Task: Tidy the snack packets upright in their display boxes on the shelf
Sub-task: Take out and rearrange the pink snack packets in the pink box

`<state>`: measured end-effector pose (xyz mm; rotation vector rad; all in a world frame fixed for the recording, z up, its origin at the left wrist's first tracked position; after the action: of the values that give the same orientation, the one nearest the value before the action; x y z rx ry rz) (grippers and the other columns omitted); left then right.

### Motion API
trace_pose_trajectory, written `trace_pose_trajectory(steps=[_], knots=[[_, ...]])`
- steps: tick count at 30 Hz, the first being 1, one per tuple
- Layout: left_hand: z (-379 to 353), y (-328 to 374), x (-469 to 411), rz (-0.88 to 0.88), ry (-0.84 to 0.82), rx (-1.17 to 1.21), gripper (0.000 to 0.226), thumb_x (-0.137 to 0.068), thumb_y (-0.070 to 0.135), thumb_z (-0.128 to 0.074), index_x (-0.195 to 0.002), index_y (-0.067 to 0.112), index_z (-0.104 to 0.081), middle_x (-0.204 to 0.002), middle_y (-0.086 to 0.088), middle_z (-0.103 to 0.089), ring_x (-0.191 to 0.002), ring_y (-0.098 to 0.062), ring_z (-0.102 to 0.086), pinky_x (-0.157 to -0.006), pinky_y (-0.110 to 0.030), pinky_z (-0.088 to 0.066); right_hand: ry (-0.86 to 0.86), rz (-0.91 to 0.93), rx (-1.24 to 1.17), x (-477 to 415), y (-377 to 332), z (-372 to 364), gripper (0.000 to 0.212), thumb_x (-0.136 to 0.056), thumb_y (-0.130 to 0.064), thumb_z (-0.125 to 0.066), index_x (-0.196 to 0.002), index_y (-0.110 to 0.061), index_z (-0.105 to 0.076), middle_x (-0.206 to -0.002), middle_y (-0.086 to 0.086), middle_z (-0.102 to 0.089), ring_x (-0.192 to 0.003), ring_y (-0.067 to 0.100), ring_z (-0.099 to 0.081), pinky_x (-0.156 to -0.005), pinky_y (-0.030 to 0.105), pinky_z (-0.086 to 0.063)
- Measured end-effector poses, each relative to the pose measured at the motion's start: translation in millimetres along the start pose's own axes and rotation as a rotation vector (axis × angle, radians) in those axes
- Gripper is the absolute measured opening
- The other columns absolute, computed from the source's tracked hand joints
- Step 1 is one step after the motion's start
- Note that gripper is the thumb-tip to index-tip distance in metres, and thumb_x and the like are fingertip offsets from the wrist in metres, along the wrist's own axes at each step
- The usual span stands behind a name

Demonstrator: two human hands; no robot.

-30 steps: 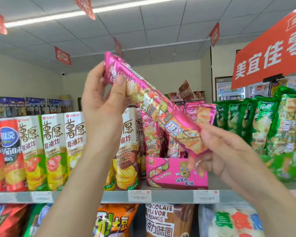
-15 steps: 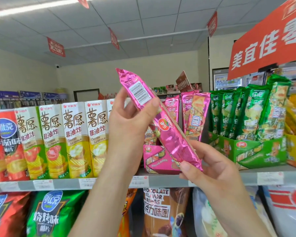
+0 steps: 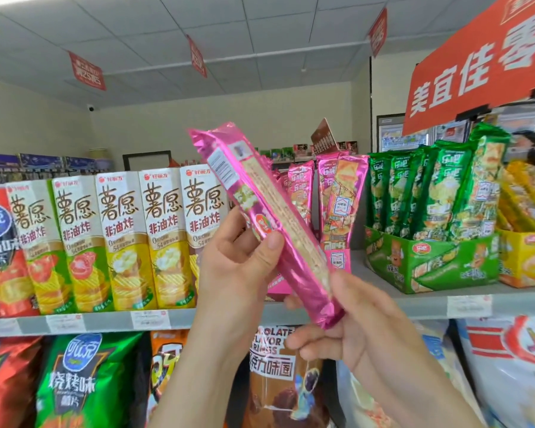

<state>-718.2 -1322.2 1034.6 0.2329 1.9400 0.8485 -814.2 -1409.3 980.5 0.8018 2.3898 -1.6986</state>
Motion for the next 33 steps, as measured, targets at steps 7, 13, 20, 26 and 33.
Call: trace_pose_trajectory(steps=[7, 13, 20, 26, 33], knots=[[-1, -4, 3, 0.048, -0.055, -0.108, 0.062, -0.072, 0.053, -0.077, -0.124, 0.023, -0.062, -0.114, -0.005, -0.07, -0.103, -0.02, -0.066, -0.08, -0.033, -0.056, 0.123, 0.246, 0.2, 2, 6, 6, 0.047, -0.067, -0.043, -0.084, -0.112, -0.038, -0.072, -0.098, 0.007, -0.076, -0.077, 0.024, -0.074, -0.064, 0.026, -0.059], [6, -1, 0, -0.05, 0.031, -0.196, 0.047, -0.078, 0.036, -0.078, -0.119, 0.018, -0.063, -0.1, -0.001, -0.073, -0.089, -0.02, -0.07, -0.073, -0.032, -0.057, 0.187, 0.442, 0.453, 10, 3, 4, 0.047, -0.075, -0.061, -0.07, -0.116, -0.038, -0.067, -0.109, -0.009, -0.073, -0.098, 0.009, -0.07, -0.078, 0.02, -0.055], [8, -11, -2, 0.052, -0.024, 0.055, 0.042, -0.087, 0.019, -0.058, -0.128, 0.012, -0.056, -0.113, -0.015, -0.069, -0.094, -0.027, -0.067, -0.075, -0.045, -0.057, 0.181, 0.373, 0.468, 6, 5, 9, 0.033, -0.075, -0.04, -0.076, -0.106, -0.04, -0.062, -0.093, -0.002, -0.073, -0.086, 0.015, -0.069, -0.073, 0.02, -0.053], [10, -15, -5, 0.105, -0.01, 0.064, 0.044, -0.09, 0.024, -0.056, -0.131, 0.009, -0.057, -0.121, -0.015, -0.063, -0.104, -0.028, -0.059, -0.088, -0.042, -0.047, 0.419, 0.539, 0.731, 12, 5, 10, 0.046, -0.069, -0.04, -0.08, -0.11, -0.049, -0.06, -0.098, -0.02, -0.07, -0.09, 0.004, -0.066, -0.07, 0.017, -0.053], [10, -18, -10, 0.077, 0.016, -0.093, 0.041, -0.083, 0.042, -0.067, -0.113, 0.014, -0.066, -0.104, -0.007, -0.072, -0.095, -0.022, -0.07, -0.075, -0.034, -0.055, 0.532, 0.643, 1.044, 12, 6, 8, 0.047, -0.071, -0.039, -0.084, -0.114, -0.031, -0.065, -0.1, -0.014, -0.06, -0.089, 0.003, -0.06, -0.07, 0.013, -0.047]])
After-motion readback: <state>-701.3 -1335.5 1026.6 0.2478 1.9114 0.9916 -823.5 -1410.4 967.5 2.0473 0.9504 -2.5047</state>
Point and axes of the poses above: each hand's wrist, its own x-axis away from the middle knuckle, its own z-axis out of the back of the hand, y = z × x, the point moved 5 cm from there along -x, towards the middle knuckle
